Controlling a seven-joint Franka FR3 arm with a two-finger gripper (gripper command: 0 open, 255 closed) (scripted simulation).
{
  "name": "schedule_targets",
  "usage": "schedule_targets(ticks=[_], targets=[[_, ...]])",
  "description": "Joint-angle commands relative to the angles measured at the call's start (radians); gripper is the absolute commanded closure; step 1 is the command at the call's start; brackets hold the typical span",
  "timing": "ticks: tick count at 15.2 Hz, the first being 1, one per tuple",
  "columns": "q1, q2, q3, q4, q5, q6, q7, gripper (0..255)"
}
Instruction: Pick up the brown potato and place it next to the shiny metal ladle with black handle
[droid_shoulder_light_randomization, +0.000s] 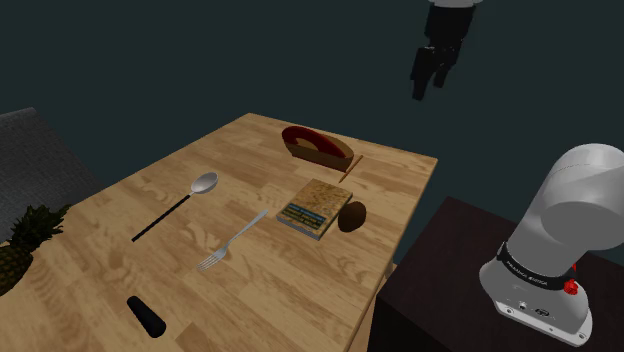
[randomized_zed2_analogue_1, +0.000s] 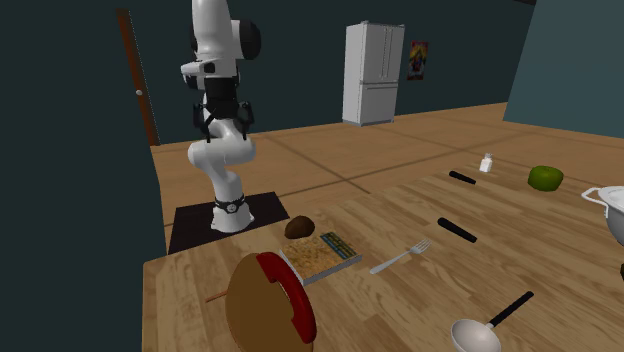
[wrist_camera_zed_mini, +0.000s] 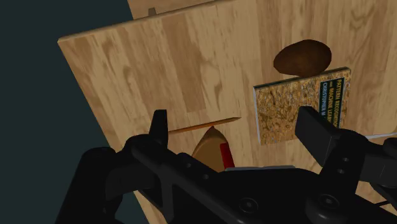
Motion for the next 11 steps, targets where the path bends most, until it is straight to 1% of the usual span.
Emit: schedule_targets(ticks=[1,6,11], targets=[[0.000,0.000,0.000,0.000,0.000,0.000,0.000,0],[-0.053,0.013,0.081,-0.126,0.111,0.091,0.270,0],[-0.092,0.060,0.169,-0.227,0.238,0.210,0.531,0]])
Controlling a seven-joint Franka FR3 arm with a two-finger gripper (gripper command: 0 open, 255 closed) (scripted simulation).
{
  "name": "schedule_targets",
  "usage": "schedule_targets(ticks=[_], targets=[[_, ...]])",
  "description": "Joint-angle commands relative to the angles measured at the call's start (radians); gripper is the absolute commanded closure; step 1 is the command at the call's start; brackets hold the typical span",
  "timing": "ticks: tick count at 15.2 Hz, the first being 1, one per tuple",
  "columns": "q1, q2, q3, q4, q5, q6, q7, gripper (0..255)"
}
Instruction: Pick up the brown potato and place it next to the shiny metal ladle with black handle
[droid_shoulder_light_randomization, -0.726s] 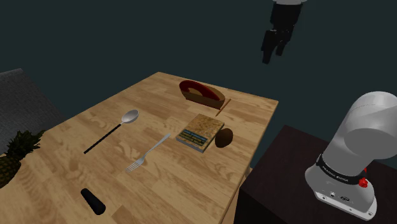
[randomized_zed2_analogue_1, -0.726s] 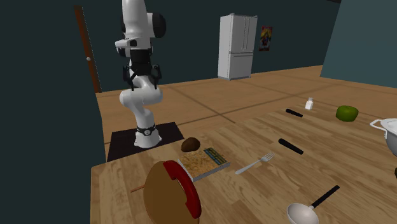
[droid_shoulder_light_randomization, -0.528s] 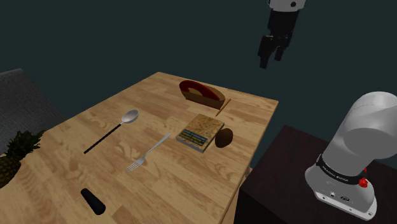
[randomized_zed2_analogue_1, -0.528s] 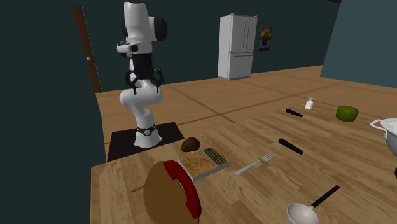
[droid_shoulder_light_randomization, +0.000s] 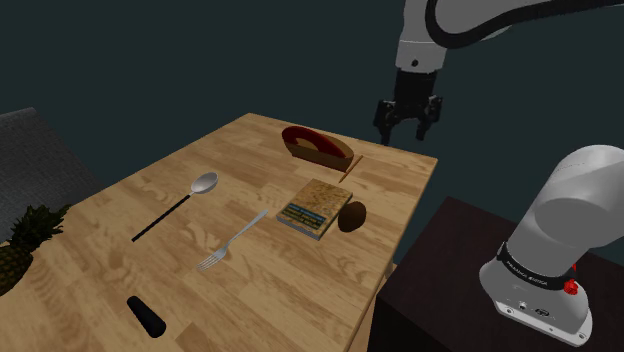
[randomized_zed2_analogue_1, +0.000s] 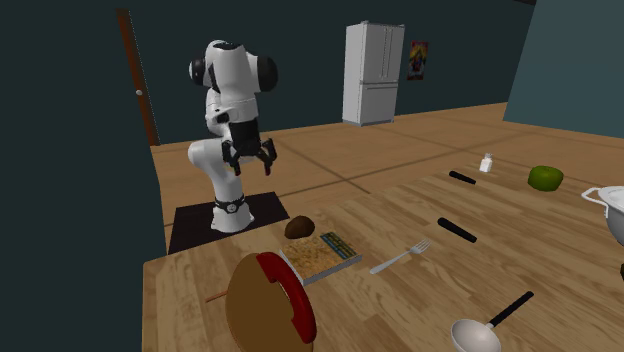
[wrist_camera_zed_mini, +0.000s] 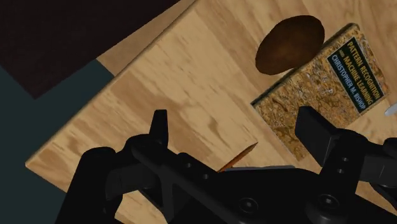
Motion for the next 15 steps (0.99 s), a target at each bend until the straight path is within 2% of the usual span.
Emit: schedule_targets(ticks=[1,7,13,15], targets=[[-0.011,0.007,0.035,-0.045,0.055,0.044,0.110,0],[-0.040,0.135,0.148,-0.119,0.222,0.240,0.399,0],[-0.060,0.337,0.259,-0.139,0.387,0.483,0.657,0],[-0.059,0.362,0.269,-0.142,0.401,0.516,0.669,0]])
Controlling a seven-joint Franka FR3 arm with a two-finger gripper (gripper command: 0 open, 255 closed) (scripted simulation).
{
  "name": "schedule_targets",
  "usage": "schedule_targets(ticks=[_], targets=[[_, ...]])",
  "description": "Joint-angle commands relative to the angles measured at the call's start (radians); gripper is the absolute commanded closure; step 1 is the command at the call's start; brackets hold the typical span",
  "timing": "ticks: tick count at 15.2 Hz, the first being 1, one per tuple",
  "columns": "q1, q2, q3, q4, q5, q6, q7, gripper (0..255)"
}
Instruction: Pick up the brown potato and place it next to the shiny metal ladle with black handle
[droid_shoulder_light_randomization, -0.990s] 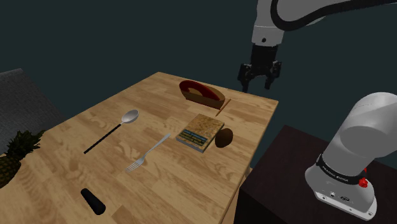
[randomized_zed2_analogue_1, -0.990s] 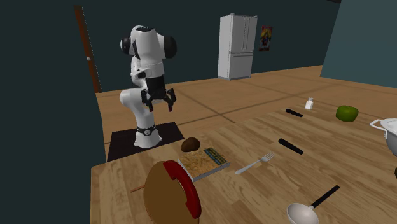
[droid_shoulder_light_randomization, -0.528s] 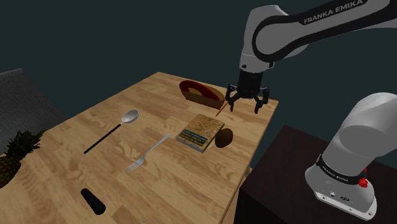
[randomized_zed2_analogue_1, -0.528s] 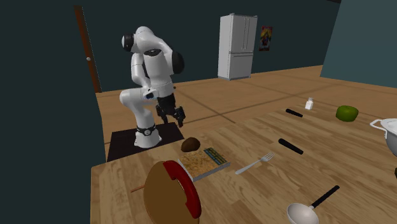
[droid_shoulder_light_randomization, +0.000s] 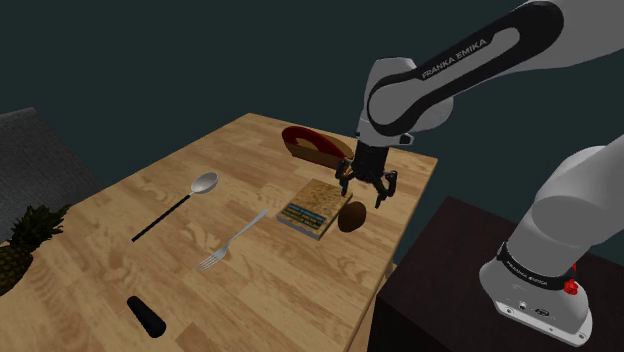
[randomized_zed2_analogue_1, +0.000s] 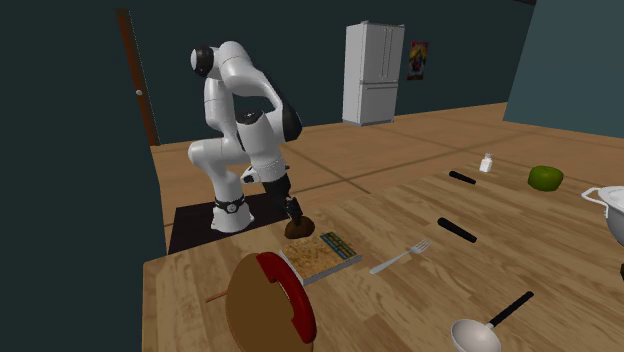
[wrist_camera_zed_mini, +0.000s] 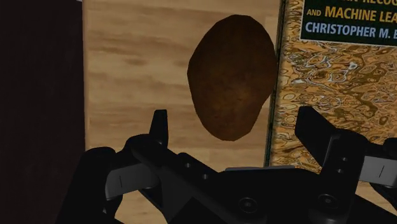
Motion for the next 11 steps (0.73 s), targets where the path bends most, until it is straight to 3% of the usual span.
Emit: schedule_targets(ticks=[1,6,11], targets=[[-0.001,0.043,0.014,-0.002,0.016,0.049,0.010,0],[0.011,0.119,0.044,-0.020,0.044,0.147,-0.001,0],[0.012,0.119,0.044,-0.020,0.044,0.147,-0.001,0]])
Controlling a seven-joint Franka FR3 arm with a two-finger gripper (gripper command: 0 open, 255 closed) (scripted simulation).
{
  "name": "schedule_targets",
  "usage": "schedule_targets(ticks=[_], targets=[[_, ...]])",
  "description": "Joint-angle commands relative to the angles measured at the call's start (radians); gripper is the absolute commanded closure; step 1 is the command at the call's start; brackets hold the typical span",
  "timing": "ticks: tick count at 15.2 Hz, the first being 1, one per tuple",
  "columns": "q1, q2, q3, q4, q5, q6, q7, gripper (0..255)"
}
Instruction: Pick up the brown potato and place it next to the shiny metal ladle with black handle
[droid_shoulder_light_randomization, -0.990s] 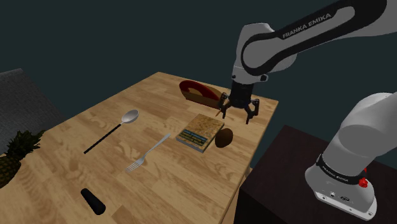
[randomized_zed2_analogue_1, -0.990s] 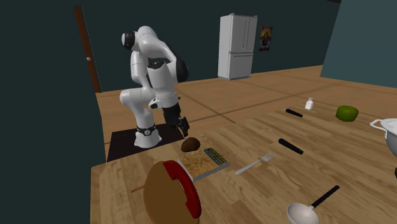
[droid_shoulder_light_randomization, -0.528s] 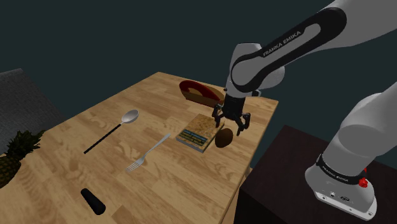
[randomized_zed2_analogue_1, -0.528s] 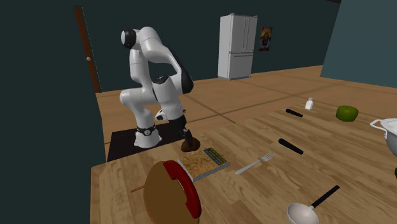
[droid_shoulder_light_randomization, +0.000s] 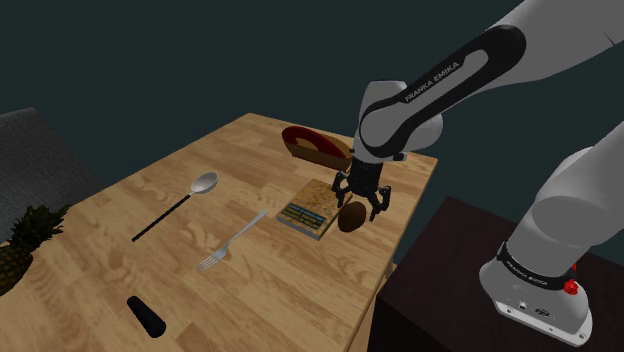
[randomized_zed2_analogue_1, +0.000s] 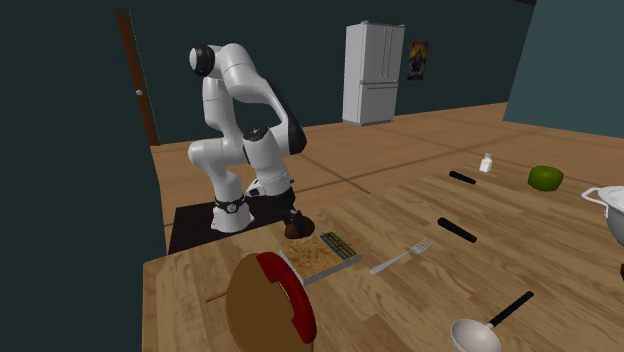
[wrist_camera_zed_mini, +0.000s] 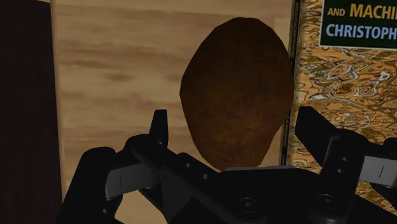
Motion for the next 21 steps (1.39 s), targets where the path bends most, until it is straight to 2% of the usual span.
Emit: schedule_targets(ticks=[1,3,4,13,21], targets=[[0.000,0.000,0.000,0.000,0.000,0.001,0.000,0],[0.000,0.000,0.000,0.000,0.000,0.001,0.000,0],[0.000,0.000,0.000,0.000,0.000,0.001,0.000,255],[0.000,0.000,0.000,0.000,0.000,0.001,0.000,255],[-0.007,-0.099,-0.024,0.038,-0.035,-0.134,0.042,255]])
